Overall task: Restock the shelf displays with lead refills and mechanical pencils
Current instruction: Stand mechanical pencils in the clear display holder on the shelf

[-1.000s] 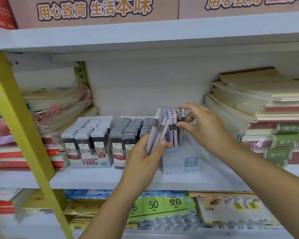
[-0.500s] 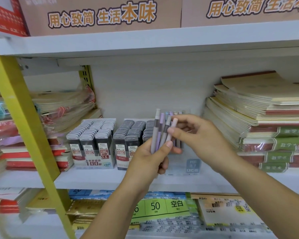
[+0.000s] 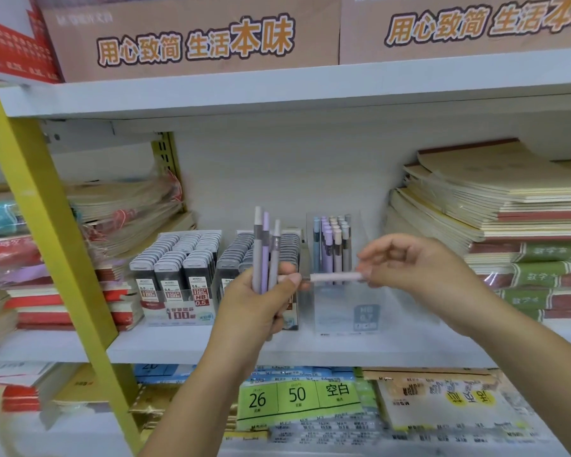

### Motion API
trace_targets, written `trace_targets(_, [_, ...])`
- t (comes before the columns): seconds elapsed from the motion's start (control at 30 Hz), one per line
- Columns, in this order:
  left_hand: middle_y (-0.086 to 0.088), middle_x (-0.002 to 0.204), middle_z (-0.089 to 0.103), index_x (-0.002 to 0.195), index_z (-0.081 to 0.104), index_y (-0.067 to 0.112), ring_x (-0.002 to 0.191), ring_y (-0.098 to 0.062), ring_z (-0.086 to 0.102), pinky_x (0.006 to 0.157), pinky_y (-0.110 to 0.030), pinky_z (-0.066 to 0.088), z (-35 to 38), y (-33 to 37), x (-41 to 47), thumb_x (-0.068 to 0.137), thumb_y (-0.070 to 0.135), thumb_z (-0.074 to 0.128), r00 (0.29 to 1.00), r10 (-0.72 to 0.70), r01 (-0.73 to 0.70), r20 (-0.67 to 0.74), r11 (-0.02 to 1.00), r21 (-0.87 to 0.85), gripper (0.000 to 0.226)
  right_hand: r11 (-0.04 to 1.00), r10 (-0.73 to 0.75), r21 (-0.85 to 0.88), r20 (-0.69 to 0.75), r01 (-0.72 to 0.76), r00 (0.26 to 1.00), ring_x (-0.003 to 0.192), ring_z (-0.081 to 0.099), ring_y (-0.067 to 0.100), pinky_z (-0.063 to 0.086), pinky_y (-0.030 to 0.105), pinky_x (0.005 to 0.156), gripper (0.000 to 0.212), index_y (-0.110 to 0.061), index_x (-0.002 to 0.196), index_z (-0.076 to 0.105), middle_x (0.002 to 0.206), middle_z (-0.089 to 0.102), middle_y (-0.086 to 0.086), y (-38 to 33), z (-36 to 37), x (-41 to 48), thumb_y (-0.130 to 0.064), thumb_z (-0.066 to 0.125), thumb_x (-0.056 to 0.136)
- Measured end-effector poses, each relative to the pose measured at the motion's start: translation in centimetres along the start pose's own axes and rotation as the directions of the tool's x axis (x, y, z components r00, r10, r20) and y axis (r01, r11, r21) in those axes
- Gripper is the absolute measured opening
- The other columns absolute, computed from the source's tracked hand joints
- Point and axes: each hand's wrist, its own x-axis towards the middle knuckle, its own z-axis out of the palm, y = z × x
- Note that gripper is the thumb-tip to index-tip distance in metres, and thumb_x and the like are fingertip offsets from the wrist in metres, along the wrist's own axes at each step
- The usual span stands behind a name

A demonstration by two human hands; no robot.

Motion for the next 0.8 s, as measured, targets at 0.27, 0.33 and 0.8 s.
trace_targets(0.27, [0.01, 0.063, 0.071, 0.087, 0.072, 0.027, 0.043, 0.004, 0.051, 0.044, -0.008, 0.039, 1.9, 2.0, 0.2, 0.089, 0.022, 0.073, 0.978, 0.191, -0.208, 0.086, 0.934, 0.289, 0.006, 0.818, -0.216, -0.496, 0.201, 0.289, 0.955, 0.074, 0.055, -0.004, 0.043, 0.009, 0.067, 0.03, -0.041, 0.102, 0.067, 0.079, 0.064, -0.016, -2.0, 2.1, -0.6, -0.019, 0.073, 0.084])
trace_targets(0.33, [0.006, 0.071, 0.073, 0.094, 0.07, 0.034, 0.044, -0.001, 0.044, 0.043, -0.014, 0.037, 2.1, 1.9, 0.1, 0.093, 0.028, 0.068, 0.982, 0.168, -0.186, 0.09, 0.949, 0.256, 0.007, 0.854, -0.214, -0.441, 0.186, 0.276, 0.959, 0.077, 0.057, -0.003, 0.046, 0.01, 0.07, 0.046, -0.05, 0.117, 0.051, 0.083, 0.062, -0.012, -2.4, 1.2, -0.2, -0.018, 0.067, 0.088])
trace_targets(0.8, [0.017, 0.058, 0.056, 0.092, 0.07, 0.042, 0.052, -0.005, 0.048, 0.052, -0.021, 0.042, 2.3, -1.2, -0.1, 0.102, 0.035, 0.05, 0.989, 0.134, -0.147, 0.062, 0.936, 0.32, 0.024, 0.902, -0.43, -0.096, -0.27, 0.42, 0.862, 0.075, 0.062, 0.02, 0.054, 0.03, 0.074, 0.053, -0.049, 0.117, 0.045, 0.076, 0.058, -0.004, 0.8, 0.6, 4.0, -0.012, 0.065, 0.085])
